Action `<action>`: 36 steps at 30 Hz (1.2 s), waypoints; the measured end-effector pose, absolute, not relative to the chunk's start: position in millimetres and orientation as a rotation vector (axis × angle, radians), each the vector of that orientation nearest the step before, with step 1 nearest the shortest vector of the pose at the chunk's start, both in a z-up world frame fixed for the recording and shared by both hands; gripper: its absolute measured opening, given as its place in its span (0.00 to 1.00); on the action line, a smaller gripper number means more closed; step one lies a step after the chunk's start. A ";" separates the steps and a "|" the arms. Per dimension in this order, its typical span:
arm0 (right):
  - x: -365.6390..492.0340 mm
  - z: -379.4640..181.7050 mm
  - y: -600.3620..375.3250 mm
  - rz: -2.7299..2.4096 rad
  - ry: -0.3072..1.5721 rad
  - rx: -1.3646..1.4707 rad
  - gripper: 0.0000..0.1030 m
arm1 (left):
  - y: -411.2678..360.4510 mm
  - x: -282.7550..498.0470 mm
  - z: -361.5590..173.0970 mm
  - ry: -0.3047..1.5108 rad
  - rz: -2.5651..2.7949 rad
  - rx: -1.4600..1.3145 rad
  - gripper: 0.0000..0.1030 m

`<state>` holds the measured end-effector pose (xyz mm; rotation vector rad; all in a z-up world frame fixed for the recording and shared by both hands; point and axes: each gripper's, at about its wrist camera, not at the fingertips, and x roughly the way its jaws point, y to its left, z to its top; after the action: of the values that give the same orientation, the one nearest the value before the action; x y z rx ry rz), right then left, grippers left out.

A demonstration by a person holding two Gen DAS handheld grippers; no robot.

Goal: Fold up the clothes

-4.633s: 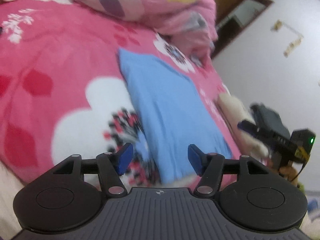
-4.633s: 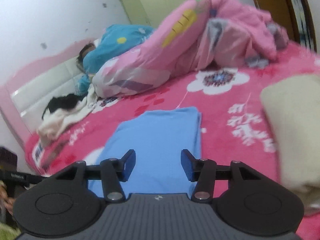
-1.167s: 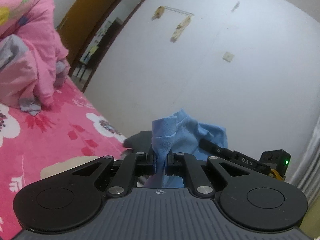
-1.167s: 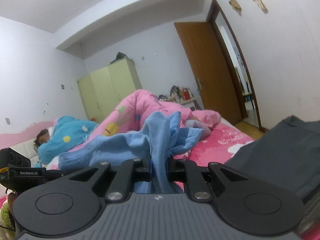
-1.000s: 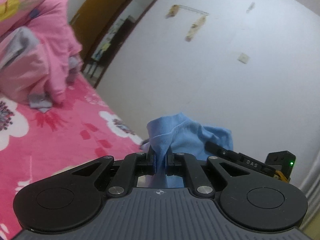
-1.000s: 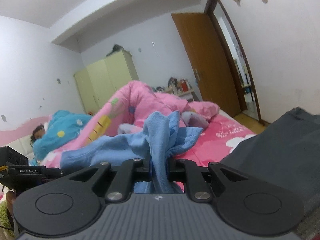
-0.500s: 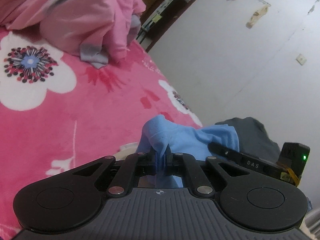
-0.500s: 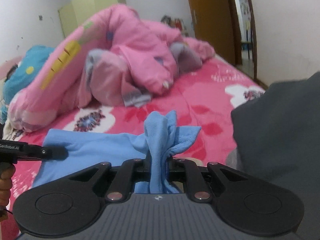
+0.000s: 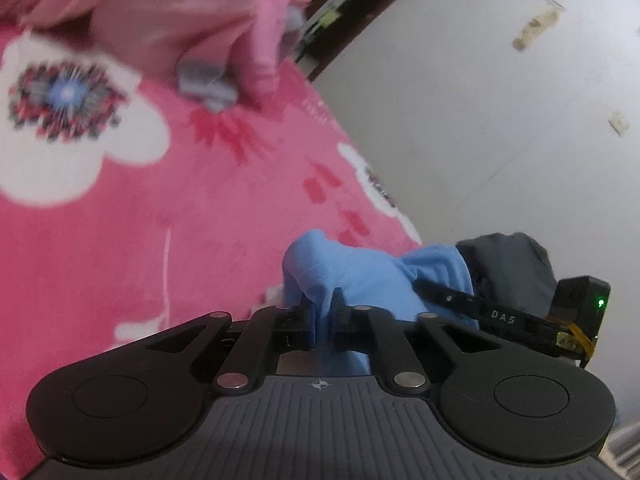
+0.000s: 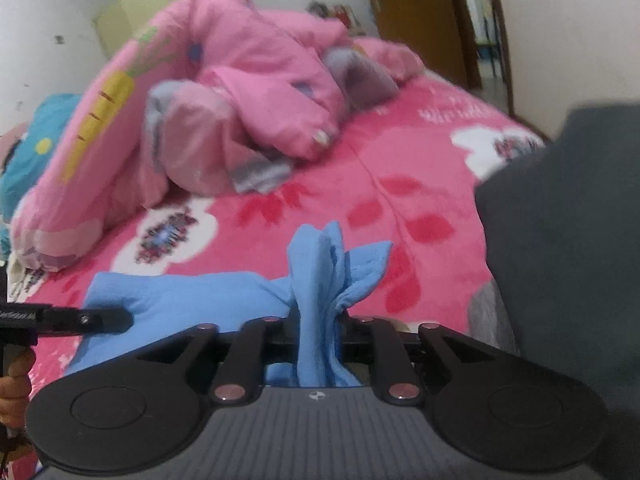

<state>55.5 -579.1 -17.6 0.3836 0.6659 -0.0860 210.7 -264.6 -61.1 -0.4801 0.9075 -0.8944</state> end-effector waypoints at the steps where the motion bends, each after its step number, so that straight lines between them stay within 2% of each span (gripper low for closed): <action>1: 54.1 -14.7 -581.2 -0.099 0.649 0.399 0.28 | -259.2 214.0 -64.4 0.919 -0.894 -0.530 0.15; 2: 52.4 -11.4 -583.0 -0.112 0.630 0.412 0.34 | -254.1 216.3 -66.2 0.923 -0.890 -0.572 0.19; 4: 48.3 -3.2 -583.0 -0.137 0.586 0.408 0.40 | -245.3 218.5 -65.3 0.910 -0.865 -0.611 0.22; 8: 47.2 13.9 -581.2 -0.173 0.534 0.385 0.46 | -240.5 213.4 -53.2 0.881 -0.832 -0.578 0.22; 10: 41.0 22.2 -579.2 -0.189 0.499 0.369 0.47 | -241.0 204.7 -42.1 0.830 -0.820 -0.527 0.22; 14: 18.1 43.2 -576.8 -0.185 0.406 0.357 0.47 | -240.5 193.4 -22.7 0.731 -0.761 -0.457 0.30; 16: 5.2 52.7 -574.7 -0.194 0.373 0.337 0.47 | -239.4 194.0 -17.8 0.712 -0.743 -0.452 0.30; 18: -2.4 60.5 -572.3 -0.177 0.368 0.325 0.43 | -239.0 193.6 -13.4 0.697 -0.738 -0.445 0.30; 22: 5.5 58.5 -558.0 -0.101 0.472 0.261 0.22 | -250.8 170.1 -2.6 0.633 -0.835 -0.338 0.30; 23: 16.6 51.6 -555.0 -0.076 0.527 0.249 0.19 | -256.9 164.2 -1.3 0.627 -0.871 -0.302 0.30; 30: 99.8 -20.0 -586.2 -0.238 0.793 0.321 0.13 | -299.9 173.3 -28.9 0.736 -0.867 -0.167 0.30; 33: 101.8 -21.6 -586.6 -0.290 0.778 0.323 0.14 | -293.8 188.4 -33.8 0.759 -0.805 -0.211 0.30; 36: 67.5 9.0 -566.7 -0.249 0.679 0.258 0.15 | -278.4 192.2 -25.7 0.737 -0.775 -0.259 0.30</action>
<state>67.5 -566.7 9.0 0.2581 0.6789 -0.2486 192.2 -278.4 -25.7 -0.2587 0.7371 -0.7749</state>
